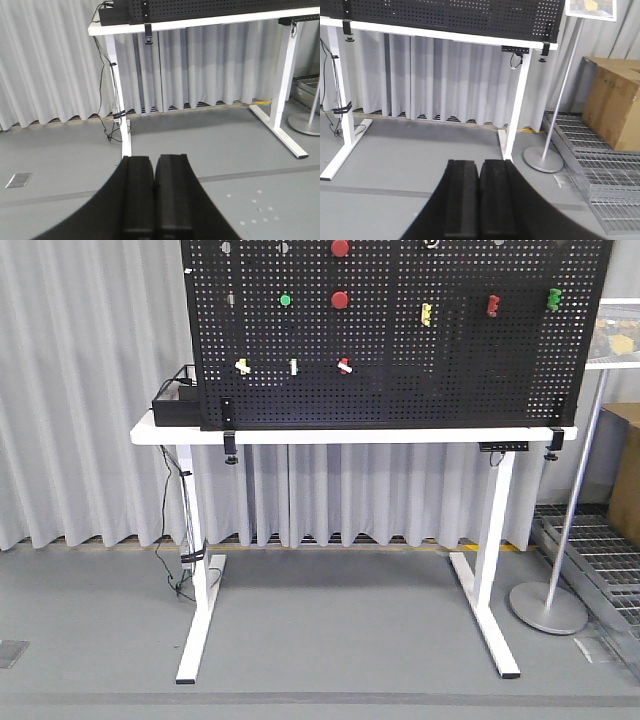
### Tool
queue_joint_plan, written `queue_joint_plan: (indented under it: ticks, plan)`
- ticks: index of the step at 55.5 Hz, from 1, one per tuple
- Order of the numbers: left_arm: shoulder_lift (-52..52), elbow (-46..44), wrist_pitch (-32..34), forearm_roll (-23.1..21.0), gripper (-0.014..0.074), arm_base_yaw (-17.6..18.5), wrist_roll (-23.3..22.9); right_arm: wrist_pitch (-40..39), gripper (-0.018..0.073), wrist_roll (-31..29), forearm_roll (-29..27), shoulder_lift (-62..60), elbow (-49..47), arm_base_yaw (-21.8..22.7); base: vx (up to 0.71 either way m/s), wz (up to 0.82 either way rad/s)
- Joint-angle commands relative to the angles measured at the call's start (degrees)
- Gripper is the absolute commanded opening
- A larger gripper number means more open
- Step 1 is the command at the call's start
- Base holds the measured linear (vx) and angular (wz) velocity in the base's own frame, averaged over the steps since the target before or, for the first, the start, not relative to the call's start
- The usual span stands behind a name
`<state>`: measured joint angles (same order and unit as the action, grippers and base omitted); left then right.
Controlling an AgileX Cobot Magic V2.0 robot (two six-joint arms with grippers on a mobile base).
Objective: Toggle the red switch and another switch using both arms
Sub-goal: 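Drive the base forward up to the black pegboard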
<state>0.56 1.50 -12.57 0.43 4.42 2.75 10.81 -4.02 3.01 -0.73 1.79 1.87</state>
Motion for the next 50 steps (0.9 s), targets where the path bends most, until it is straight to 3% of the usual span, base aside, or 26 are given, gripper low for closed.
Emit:
queue_joint_plan:
  ticks: [1, 50]
  plan:
    - [1.1, 1.1, 4.3, -0.4, 0.0002, 0.3, -0.3, -4.8, -0.0006, -0.3, 0.1, -0.6, 0.3, 0.0, 0.11, 0.04]
    - [1.1, 1.1, 4.3, -0.4, 0.0002, 0.3, -0.3, -4.8, -0.0006, -0.3, 0.1, -0.6, 0.3, 0.0, 0.20, 0.00]
